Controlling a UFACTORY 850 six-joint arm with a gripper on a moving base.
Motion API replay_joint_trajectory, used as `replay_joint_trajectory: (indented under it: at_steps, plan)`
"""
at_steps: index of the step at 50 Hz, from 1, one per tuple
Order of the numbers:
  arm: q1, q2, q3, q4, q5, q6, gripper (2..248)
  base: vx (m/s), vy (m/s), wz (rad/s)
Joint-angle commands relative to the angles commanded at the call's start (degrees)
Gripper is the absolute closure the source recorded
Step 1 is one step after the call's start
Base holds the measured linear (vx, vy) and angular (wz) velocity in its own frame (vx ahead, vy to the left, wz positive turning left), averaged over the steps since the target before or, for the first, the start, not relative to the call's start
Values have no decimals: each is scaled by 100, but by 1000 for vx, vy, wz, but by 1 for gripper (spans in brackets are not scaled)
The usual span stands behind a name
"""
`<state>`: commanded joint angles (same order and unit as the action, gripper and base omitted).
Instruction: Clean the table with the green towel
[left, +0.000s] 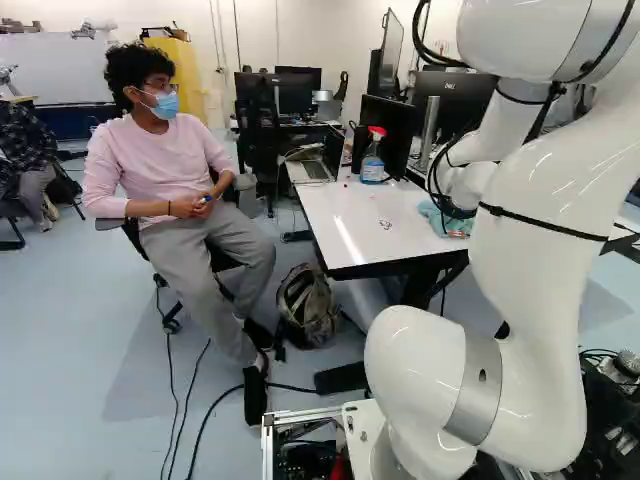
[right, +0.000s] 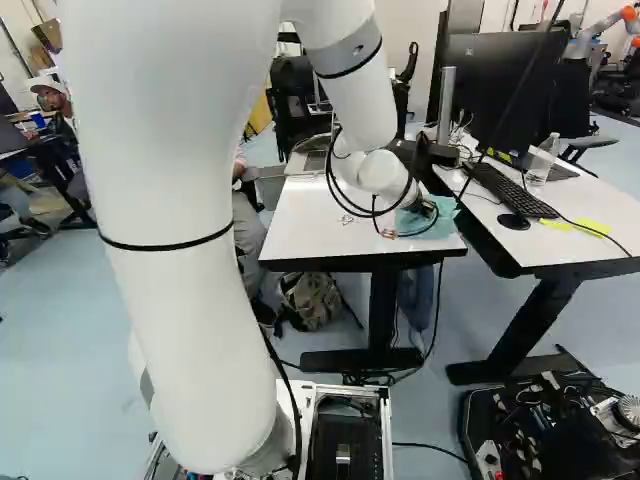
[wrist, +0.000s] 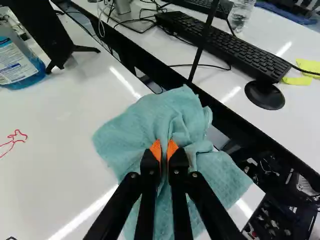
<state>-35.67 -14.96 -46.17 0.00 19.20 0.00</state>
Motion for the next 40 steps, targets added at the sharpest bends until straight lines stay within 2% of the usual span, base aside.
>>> replay_joint_trajectory:
  at_steps: [10, 40]
  plan:
    - [93, 177, 59, 0, -7, 0, 216, 0, 0, 0]
    - [626, 538, 27, 59, -386, 0, 216, 0, 0, 0]
